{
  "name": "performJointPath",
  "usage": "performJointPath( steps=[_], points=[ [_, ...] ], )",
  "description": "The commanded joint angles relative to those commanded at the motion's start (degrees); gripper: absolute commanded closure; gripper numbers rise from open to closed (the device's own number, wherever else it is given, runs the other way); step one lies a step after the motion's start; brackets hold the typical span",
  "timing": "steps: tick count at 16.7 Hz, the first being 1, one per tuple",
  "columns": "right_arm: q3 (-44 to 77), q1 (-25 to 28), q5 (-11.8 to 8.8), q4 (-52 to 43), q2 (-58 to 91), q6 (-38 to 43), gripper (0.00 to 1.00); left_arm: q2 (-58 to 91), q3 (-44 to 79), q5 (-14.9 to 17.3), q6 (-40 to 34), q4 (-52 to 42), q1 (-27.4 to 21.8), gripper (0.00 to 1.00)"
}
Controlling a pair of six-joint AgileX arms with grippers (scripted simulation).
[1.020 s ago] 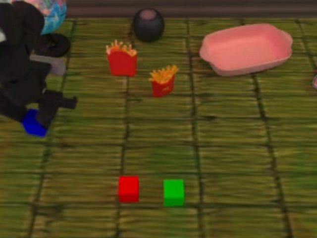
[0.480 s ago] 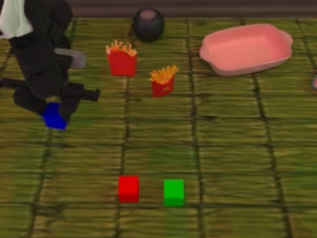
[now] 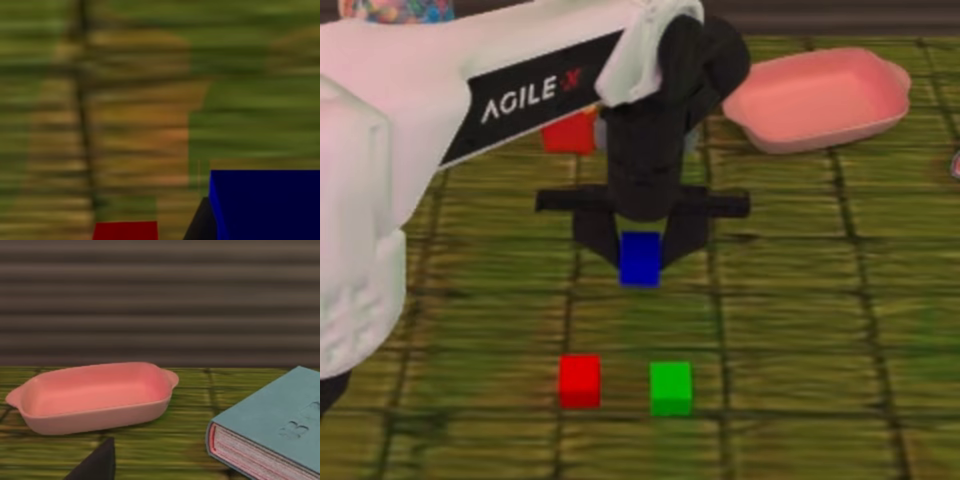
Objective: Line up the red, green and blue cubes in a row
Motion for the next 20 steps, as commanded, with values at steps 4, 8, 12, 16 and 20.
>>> performJointPath(
  steps=[4,8,12,16,20],
  points=[
    [0.0,0.0,0.0,0.0,0.0,0.0,0.00,4.5,9.2,-0.2,-15.0,-3.8,-12.0,1.00],
    [0.0,0.0,0.0,0.0,0.0,0.0,0.00,5.9,13.1,-0.5,-20.6,-5.1,-17.4,1.00],
    [0.0,0.0,0.0,0.0,0.0,0.0,0.00,5.7,13.0,-0.4,-20.5,-5.0,-17.2,1.00],
    [0.0,0.0,0.0,0.0,0.0,0.0,0.00,6.1,8.9,-0.4,-20.5,-0.7,-17.1,1.00],
    [0.0,0.0,0.0,0.0,0.0,0.0,0.00,7.1,1.3,-0.4,-20.5,8.3,-17.2,1.00]
  ],
)
